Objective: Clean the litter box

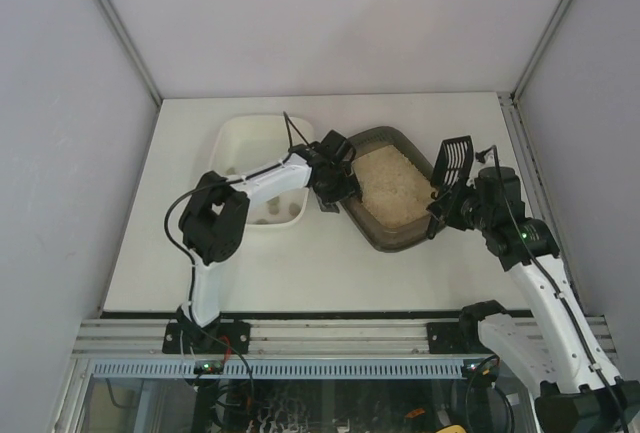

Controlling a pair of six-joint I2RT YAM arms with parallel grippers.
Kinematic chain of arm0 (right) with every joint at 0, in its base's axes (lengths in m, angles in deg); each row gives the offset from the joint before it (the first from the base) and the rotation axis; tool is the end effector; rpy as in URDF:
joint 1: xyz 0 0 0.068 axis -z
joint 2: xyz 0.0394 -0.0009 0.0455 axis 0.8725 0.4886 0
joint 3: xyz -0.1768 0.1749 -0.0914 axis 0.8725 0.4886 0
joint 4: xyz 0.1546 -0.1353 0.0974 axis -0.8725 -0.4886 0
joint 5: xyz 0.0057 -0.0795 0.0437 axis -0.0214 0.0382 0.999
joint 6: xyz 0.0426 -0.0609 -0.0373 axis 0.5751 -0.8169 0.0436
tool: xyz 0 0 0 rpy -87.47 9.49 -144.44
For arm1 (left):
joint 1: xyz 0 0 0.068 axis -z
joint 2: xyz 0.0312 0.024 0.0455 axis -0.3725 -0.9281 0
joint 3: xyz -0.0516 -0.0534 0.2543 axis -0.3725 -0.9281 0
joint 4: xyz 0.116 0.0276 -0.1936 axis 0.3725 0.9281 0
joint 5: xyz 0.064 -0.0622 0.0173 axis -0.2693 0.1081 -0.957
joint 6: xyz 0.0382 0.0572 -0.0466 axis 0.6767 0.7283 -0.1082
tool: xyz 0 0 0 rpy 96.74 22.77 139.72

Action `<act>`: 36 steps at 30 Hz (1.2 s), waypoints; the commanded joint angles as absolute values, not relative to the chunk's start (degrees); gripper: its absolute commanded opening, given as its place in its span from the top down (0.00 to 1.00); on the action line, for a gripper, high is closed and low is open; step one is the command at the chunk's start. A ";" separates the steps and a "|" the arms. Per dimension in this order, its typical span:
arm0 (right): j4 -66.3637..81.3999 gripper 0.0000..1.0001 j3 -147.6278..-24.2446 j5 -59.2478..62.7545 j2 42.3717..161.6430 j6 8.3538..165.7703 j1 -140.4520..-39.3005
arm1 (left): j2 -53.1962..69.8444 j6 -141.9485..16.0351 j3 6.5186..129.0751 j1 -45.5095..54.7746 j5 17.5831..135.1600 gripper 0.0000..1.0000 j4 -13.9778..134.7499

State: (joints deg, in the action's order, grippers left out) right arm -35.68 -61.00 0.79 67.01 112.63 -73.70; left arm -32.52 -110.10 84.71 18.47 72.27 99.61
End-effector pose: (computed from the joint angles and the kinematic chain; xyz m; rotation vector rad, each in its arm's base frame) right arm 0.1526 0.0438 0.2821 0.3265 2.2857 0.5470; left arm 0.3086 -0.2689 0.1694 -0.4323 2.8184 -0.5622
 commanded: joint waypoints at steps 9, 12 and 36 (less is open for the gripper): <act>-28.59 1.00 -54.05 12.81 65.44 111.84 -65.68 | -33.83 -98.21 93.64 17.40 71.40 0.76 97.59; -27.77 1.00 -53.73 18.85 67.96 111.01 -65.51 | -35.70 -91.15 98.15 17.17 73.13 0.91 98.42; -31.97 1.00 -63.95 30.14 84.05 110.06 -65.64 | -32.70 -74.51 94.02 16.48 79.74 0.93 101.61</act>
State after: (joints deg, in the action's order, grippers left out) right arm -32.53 -59.23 31.06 79.67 111.97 -65.70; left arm -39.18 -82.47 97.05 15.65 76.91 103.37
